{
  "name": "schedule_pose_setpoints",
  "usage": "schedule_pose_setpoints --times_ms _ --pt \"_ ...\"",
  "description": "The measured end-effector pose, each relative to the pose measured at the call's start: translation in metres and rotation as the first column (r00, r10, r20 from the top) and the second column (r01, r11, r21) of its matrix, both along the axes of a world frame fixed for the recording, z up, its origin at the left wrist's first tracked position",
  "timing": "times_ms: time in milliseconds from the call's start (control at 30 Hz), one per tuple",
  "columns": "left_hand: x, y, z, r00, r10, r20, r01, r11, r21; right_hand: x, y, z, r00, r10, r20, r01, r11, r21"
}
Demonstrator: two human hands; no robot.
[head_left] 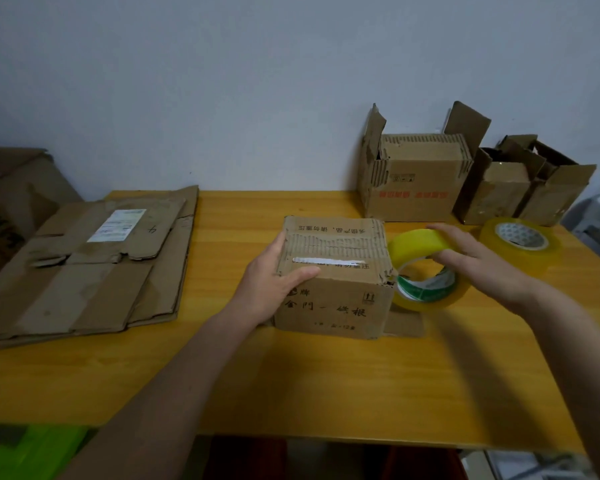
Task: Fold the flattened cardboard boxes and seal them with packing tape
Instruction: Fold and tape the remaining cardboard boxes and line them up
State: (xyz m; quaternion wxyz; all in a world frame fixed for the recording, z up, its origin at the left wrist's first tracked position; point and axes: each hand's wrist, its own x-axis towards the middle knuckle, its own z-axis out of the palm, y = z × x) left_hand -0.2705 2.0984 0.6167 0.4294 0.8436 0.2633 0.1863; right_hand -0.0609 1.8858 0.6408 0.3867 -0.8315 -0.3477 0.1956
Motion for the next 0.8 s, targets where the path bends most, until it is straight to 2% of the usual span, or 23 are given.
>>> schedule_pose_setpoints --times_ms 100,300,400,467,567,700,800 --pt "-0.008 0.016 0.005 0.999 0.017 -0.034 -0.016 1.0 0.022 -0.012 0.002 0.002 0.992 0.043 -0.122 -0.041 0.999 0.018" --pt "-0.012 0.059 0.029 0.955 0.034 -0.295 0.03 0.977 0.209 -0.049 0.01 0.014 0.964 0.173 -0.2 -0.151 0.981 0.119" --pt "0.002 0.049 0.031 0.876 0.083 -0.474 0.145 0.894 0.424 -0.069 0.021 0.015 0.931 0.281 -0.233 -0.251 0.956 0.151" --pt "0.016 0.03 0.025 0.818 0.104 -0.566 0.236 0.836 0.495 -0.082 0.031 0.01 0.923 0.309 -0.229 -0.27 0.945 0.186" --pt "0.028 0.015 0.015 0.807 0.101 -0.582 0.291 0.79 0.54 -0.092 0.04 0.004 0.922 0.302 -0.244 -0.235 0.934 0.268" --pt "0.027 0.021 0.016 0.834 -0.052 -0.549 0.413 0.719 0.559 -0.091 0.034 -0.004 0.89 0.326 -0.319 -0.225 0.922 0.315" --pt "0.026 0.036 0.015 0.884 -0.161 -0.439 0.412 0.711 0.57 -0.097 0.036 -0.013 0.826 0.349 -0.443 -0.147 0.892 0.428"
